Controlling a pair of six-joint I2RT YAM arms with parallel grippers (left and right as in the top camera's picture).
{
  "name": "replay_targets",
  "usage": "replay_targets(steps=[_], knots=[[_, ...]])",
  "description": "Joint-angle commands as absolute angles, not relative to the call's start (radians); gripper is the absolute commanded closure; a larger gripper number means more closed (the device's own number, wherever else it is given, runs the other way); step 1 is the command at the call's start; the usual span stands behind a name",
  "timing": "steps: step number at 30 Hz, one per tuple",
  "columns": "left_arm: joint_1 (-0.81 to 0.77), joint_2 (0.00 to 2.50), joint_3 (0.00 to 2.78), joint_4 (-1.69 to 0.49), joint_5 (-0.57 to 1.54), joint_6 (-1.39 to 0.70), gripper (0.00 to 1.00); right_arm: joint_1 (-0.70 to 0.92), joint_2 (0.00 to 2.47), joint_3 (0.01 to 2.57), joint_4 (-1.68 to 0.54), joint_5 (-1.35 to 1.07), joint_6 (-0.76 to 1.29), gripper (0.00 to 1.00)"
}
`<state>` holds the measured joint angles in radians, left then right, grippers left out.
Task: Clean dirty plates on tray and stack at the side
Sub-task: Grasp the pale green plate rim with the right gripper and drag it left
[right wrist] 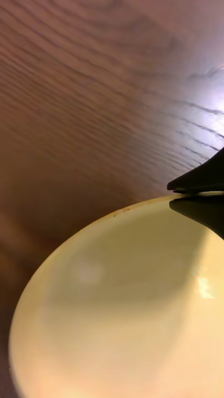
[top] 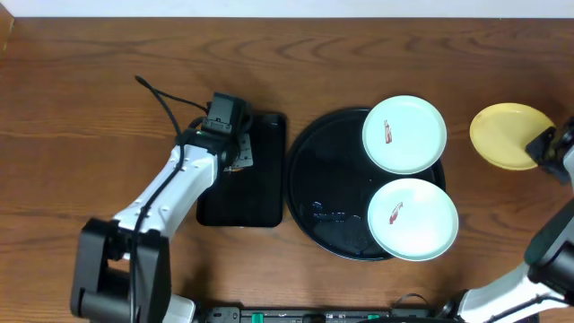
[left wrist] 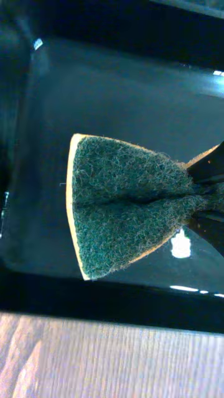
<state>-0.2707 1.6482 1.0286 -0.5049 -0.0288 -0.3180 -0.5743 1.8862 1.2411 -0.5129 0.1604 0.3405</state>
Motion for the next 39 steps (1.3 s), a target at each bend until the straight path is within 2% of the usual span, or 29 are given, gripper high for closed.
replay_targets(steps=[1, 2, 4, 5, 6, 7, 10, 12, 17, 22, 23, 25, 29, 34, 39], knots=[[-0.280, 1.686, 1.040, -0.486, -0.030, -0.323, 0.87, -0.589, 1.905, 1.249, -0.502, 0.172, 0.316, 0.99], [-0.283, 1.691, 1.040, -0.479, -0.030, -0.323, 0.87, -0.588, 1.905, 1.249, -0.498, 0.168, 0.316, 0.96], [-0.289, 1.693, 1.040, -0.469, -0.030, -0.323, 0.87, -0.588, 1.897, 1.256, -0.500, 0.109, 0.279, 0.44], [-0.290, 1.693, 1.040, -0.467, -0.030, -0.323, 0.87, -0.588, 1.887, 1.266, -0.509, 0.051, 0.237, 0.27], [-0.291, 1.693, 1.040, -0.466, -0.030, -0.323, 0.87, -0.587, 1.876, 1.279, -0.521, 0.003, 0.206, 0.20], [-0.291, 1.693, 1.040, -0.465, -0.030, -0.321, 0.87, -0.585, 1.864, 1.296, -0.536, -0.037, 0.184, 0.17], [-0.291, 1.693, 1.040, -0.466, -0.030, -0.308, 0.87, -0.565, 1.828, 1.380, -0.613, -0.160, 0.105, 0.18], [-0.291, 1.693, 1.040, -0.465, -0.030, -0.308, 0.87, -0.535, 1.816, 1.456, -0.691, -0.247, 0.043, 0.23], [-0.292, 1.699, 1.040, -0.442, -0.030, -0.308, 0.87, -0.415, 1.816, 1.552, -0.807, -0.269, -0.064, 0.26], [-0.294, 1.711, 1.040, -0.446, -0.030, -0.309, 0.87, -0.287, 1.822, 1.548, -0.827, -0.253, -0.084, 0.17], [-0.294, 1.711, 1.040, -0.447, -0.030, -0.309, 0.87, -0.268, 1.822, 1.548, -0.837, -0.242, -0.085, 0.19], [-0.293, 1.711, 1.040, -0.446, -0.030, -0.309, 0.87, -0.230, 1.824, 1.544, -0.848, -0.181, -0.095, 0.34], [-0.293, 1.711, 1.040, -0.438, -0.030, -0.309, 0.86, -0.165, 1.832, 1.493, -0.823, -0.056, -0.096, 0.37], [-0.294, 1.711, 1.040, -0.435, -0.030, -0.309, 0.86, -0.129, 1.835, 1.353, -0.679, -0.051, -0.114, 0.37], [-0.293, 1.711, 1.040, -0.435, -0.030, -0.309, 0.86, -0.123, 1.835, 1.226, -0.561, -0.060, -0.114, 0.43]])
